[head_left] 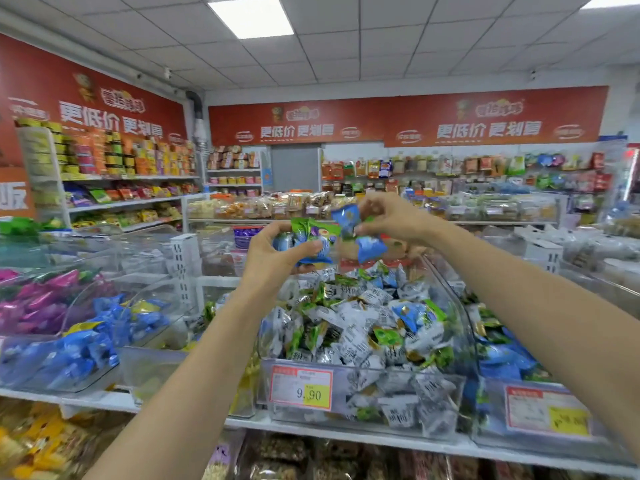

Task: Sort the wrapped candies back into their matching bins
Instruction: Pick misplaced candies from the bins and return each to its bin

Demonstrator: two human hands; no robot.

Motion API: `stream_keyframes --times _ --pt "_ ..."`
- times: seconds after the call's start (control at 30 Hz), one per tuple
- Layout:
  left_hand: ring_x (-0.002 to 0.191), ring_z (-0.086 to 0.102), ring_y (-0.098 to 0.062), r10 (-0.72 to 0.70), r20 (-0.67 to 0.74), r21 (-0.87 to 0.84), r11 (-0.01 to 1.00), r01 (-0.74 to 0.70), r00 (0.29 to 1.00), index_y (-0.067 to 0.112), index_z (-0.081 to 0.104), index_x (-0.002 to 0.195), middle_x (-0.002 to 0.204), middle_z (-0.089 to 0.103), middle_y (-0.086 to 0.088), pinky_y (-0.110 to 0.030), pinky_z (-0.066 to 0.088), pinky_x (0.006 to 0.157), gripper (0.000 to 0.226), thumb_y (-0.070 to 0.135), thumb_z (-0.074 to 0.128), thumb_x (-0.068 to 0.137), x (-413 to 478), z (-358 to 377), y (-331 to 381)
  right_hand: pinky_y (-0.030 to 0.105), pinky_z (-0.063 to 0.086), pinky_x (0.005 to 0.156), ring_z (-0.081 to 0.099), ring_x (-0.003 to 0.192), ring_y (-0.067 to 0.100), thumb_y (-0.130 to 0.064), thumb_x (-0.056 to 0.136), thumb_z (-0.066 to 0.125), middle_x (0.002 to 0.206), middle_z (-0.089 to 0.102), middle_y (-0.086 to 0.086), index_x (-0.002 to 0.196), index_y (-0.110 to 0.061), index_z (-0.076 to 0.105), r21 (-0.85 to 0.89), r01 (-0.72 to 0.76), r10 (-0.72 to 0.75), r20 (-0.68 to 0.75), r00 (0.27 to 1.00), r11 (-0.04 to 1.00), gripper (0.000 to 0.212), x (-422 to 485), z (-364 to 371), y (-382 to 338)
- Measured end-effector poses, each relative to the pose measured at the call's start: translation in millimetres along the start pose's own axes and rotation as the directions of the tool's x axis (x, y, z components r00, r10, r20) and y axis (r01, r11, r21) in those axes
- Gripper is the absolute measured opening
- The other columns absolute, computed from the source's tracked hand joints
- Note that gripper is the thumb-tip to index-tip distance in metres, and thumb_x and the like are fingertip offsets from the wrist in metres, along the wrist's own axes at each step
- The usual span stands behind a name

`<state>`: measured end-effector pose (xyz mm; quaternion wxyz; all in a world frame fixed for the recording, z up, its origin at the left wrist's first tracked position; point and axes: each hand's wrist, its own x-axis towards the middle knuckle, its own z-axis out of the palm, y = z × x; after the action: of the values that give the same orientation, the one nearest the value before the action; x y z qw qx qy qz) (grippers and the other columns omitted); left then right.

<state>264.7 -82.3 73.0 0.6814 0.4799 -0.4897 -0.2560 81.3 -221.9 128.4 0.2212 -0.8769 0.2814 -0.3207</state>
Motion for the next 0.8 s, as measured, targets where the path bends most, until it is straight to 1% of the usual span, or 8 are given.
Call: stream_keyframes --times 0.1,0.17,0.3,0.43,0.57,0.67,0.73,0.8 --pt "0.106 0.065 -0.032 0.026 0.037 -0.012 1.0 -0.025 0.999 0.021 0.057 0.111 0.134 0.046 -0.009 -0.035 0.06 0.074 0.052 0.028 0.087 0.069 -2 17 -3 0.017 0.048 0.064 0.057 0.081 0.014 -0.007 0.085 0.071 0.092 0.061 0.01 0.09 -0.011 0.056 0.079 -0.014 0.027 -0.172 0.985 0.997 0.016 -27 -32 -1" --pt "0.111 0.061 -0.032 0.025 0.084 -0.011 1.0 -0.025 0.996 0.026 0.058 0.106 0.133 0.048 -0.007 -0.042 0.059 0.081 0.051 0.033 0.088 0.066 -5 33 -5 0.013 0.045 0.054 0.055 0.067 0.008 -0.008 0.087 0.069 0.084 0.056 0.01 0.09 -0.01 0.055 0.07 -0.055 0.066 -0.175 0.982 0.996 0.015 -51 -52 4" --pt "0.103 0.066 -0.03 0.031 0.181 -0.021 0.999 -0.028 0.983 0.02 0.056 0.116 0.137 0.045 -0.008 -0.027 0.059 0.063 0.05 0.025 0.083 0.074 -16 73 -3 0.024 0.044 0.058 0.051 0.06 0.013 -0.009 0.087 0.069 0.074 0.051 0.018 0.092 -0.007 0.056 0.019 -0.126 0.127 -0.021 0.992 0.992 0.013 -99 -84 15" --pt "0.106 0.065 -0.03 0.052 0.229 -0.031 0.998 -0.047 0.972 0.015 0.055 0.118 0.138 0.043 -0.005 -0.033 0.061 0.069 0.051 0.023 0.081 0.076 -26 108 3 0.018 0.047 0.058 0.056 0.057 0.007 -0.013 0.085 0.072 0.075 0.059 0.006 0.094 -0.008 0.06 -0.126 -0.244 0.252 0.046 0.967 0.961 0.017 -137 -108 33" --pt "0.094 0.066 -0.015 0.083 0.304 -0.03 0.996 -0.078 0.949 0.03 0.06 0.097 0.112 0.054 0.012 -0.03 0.061 0.067 0.03 0.021 0.08 0.077 -38 137 16 0.02 0.047 0.059 0.059 0.063 0.009 -0.015 0.08 0.077 0.083 0.064 0.009 0.094 -0.015 0.064 -0.305 -0.333 0.412 0.246 0.878 0.892 0.02 -159 -113 62" --pt "0.078 0.072 -0.017 0.103 0.345 -0.047 0.995 -0.093 0.933 0.022 0.061 0.092 0.101 0.063 0.006 -0.03 0.061 0.063 0.024 0.013 0.079 0.077 -45 156 20 0.029 0.048 0.066 0.059 0.068 0.015 -0.018 0.084 0.074 0.088 0.065 0.023 0.095 -0.022 0.068 -0.428 -0.305 0.48 0.398 0.781 0.851 0.013 -168 -115 68" --pt "0.07 0.071 -0.014 0.128 0.359 -0.01 0.991 -0.133 0.925 0.018 0.063 0.091 0.098 0.064 0.005 -0.03 0.061 0.06 0.022 0.011 0.079 0.077 -49 166 22 0.03 0.052 0.074 0.065 0.077 0.014 -0.019 0.089 0.069 0.1 0.069 0.017 0.105 -0.021 0.067 -0.388 -0.301 0.449 0.379 0.809 0.871 0.017 -171 -120 67" --pt "0.068 0.069 -0.015 0.131 0.363 0.009 0.99 -0.144 0.922 0.023 0.061 0.085 0.094 0.057 0.015 -0.033 0.061 0.061 0.023 0.01 0.079 0.078 -51 175 23 0.034 0.056 0.084 0.069 0.092 0.014 -0.027 0.092 0.064 0.113 0.067 0.004 0.117 -0.025 0.062 -0.202 -0.305 0.351 0.26 0.899 0.931 0.025 -174 -126 62"
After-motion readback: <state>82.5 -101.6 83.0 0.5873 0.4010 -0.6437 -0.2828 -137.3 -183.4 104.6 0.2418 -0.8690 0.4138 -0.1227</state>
